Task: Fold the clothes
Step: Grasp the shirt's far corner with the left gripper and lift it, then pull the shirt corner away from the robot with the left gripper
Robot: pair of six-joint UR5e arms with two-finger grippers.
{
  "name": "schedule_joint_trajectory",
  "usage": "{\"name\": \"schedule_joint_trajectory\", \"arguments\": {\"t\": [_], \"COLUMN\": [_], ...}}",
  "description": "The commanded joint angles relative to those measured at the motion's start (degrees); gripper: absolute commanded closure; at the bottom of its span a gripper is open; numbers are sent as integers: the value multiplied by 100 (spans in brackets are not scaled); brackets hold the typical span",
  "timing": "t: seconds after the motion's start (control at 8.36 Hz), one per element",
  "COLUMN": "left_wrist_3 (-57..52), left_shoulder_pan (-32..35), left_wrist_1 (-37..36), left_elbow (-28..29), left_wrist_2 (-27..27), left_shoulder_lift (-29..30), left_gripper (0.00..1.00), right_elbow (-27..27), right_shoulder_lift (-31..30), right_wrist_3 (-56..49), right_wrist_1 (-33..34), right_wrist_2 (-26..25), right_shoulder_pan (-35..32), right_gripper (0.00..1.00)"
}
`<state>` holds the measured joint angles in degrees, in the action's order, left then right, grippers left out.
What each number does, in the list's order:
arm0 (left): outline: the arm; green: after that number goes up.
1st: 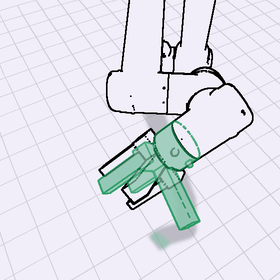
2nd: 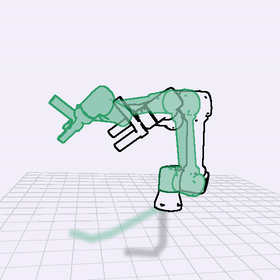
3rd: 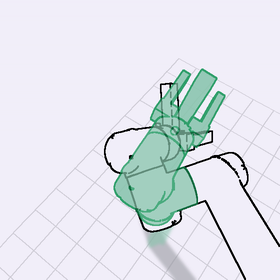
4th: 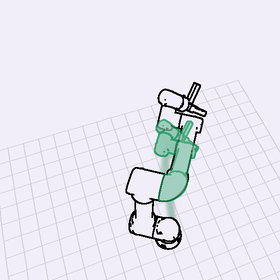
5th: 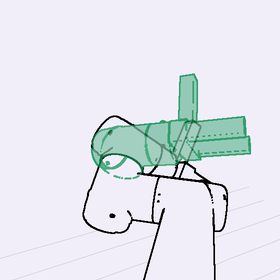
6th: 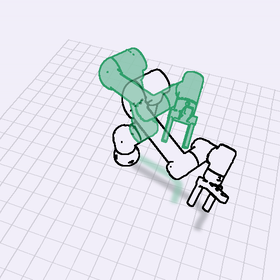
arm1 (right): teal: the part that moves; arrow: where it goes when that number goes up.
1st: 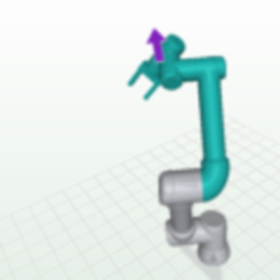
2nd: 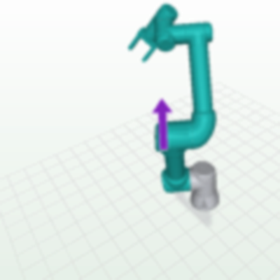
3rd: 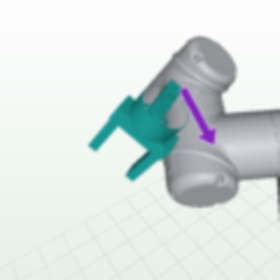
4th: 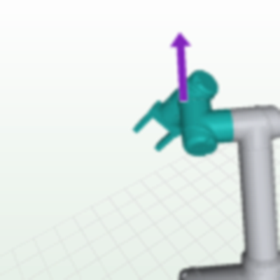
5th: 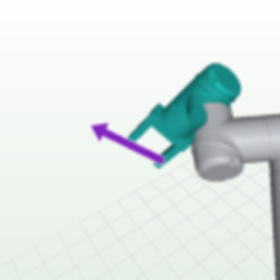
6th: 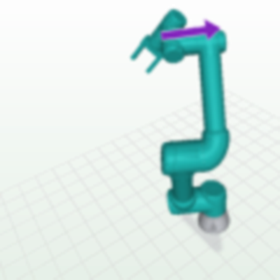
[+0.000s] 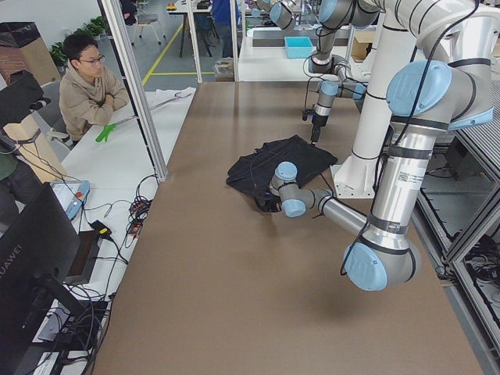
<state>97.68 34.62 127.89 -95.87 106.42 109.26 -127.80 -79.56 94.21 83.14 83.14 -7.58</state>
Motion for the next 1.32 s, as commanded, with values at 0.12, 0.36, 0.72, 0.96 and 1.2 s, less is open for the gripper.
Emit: {"name": "schedule_joint_trajectory", "arguments": {"t": [0.12, 0.36, 0.72, 0.96, 1.2], "left_wrist_3": [-1107, -1164, -1382, -1638, -1761], "left_shoulder_pan": [808, 1116, 1599, 1740, 1706], "left_wrist_1": [-368, -484, -458, -388, 374], "left_elbow": [-241, 1177, 3365, 4712, 6109], "left_wrist_2": [775, 775, 784, 662, 381], "left_shoulder_lift": [-223, 1388, 3305, 4239, 4918], "left_gripper": [100, 100, 100, 100, 100], "right_elbow": [0, 0, 0, 0, 0], "right_shoulder_lift": [11, 19, 89, 99, 99], "right_wrist_3": [132, 133, 150, 150, 159], "right_wrist_1": [-9, -17, -9, -9, 0], "right_wrist_2": [0, 9, -9, -105, -123], "right_shoulder_pan": [20, 20, 3, 3, -6], "right_gripper": [6, 5, 5, 5, 5]}}
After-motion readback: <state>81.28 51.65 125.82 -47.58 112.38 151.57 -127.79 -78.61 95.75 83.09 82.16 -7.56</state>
